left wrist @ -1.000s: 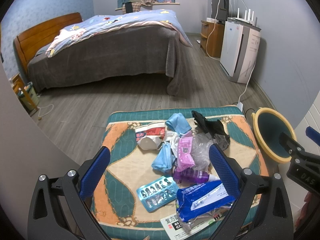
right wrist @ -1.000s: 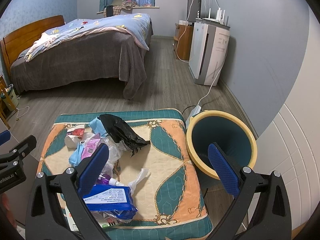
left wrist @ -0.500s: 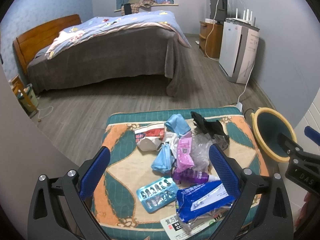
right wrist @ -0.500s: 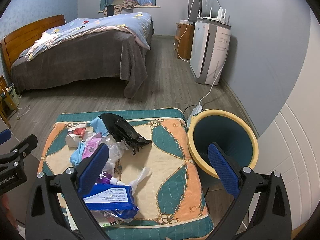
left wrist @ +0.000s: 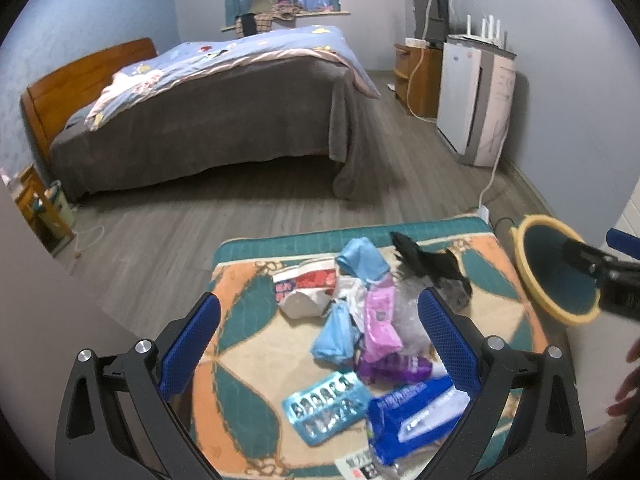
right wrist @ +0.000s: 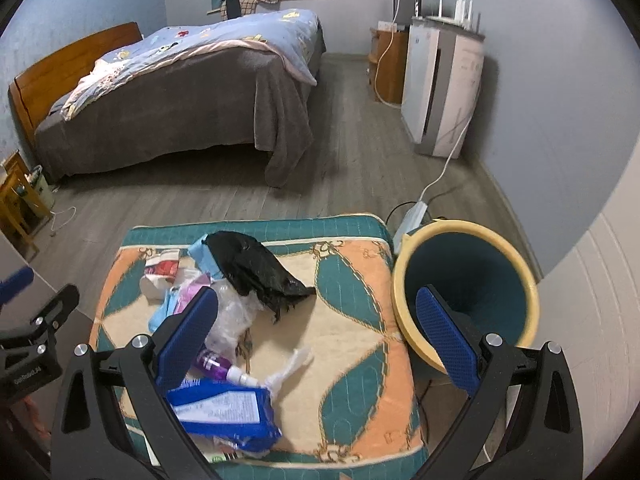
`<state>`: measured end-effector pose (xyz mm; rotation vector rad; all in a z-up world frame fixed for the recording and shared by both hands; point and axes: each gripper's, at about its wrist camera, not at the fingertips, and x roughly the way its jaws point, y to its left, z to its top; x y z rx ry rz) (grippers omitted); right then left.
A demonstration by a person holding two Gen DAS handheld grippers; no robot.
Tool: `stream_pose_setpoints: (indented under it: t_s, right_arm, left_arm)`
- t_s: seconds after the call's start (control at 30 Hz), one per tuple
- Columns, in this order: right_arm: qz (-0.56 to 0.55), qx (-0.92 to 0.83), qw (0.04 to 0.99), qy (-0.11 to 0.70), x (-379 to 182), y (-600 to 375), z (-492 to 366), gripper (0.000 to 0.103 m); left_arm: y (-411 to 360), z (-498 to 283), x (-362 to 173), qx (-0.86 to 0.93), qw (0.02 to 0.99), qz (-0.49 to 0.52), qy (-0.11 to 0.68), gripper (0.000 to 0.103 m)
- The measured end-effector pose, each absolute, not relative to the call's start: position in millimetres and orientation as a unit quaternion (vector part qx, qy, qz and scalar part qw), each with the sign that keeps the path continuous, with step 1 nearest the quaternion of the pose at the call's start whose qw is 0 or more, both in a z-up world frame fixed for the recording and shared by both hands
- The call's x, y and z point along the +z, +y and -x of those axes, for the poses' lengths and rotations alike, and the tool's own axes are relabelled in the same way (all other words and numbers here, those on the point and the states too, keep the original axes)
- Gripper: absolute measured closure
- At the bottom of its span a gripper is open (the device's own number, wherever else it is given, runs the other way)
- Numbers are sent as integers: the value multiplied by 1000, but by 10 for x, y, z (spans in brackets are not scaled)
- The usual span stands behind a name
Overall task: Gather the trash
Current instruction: 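Grasp the black plastic bag with the right tool while the left tool grasps the pink wrapper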
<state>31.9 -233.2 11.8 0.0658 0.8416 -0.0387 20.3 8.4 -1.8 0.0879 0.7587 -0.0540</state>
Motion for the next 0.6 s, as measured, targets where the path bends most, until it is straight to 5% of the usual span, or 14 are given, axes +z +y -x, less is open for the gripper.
stream_pose_setpoints:
  t_s: [0.6]
  right_arm:
    - [-5,41,882,469,-640,-2173,-1246,6]
  left_arm:
    - [294,-931,-829,-10,895,-54,444,5]
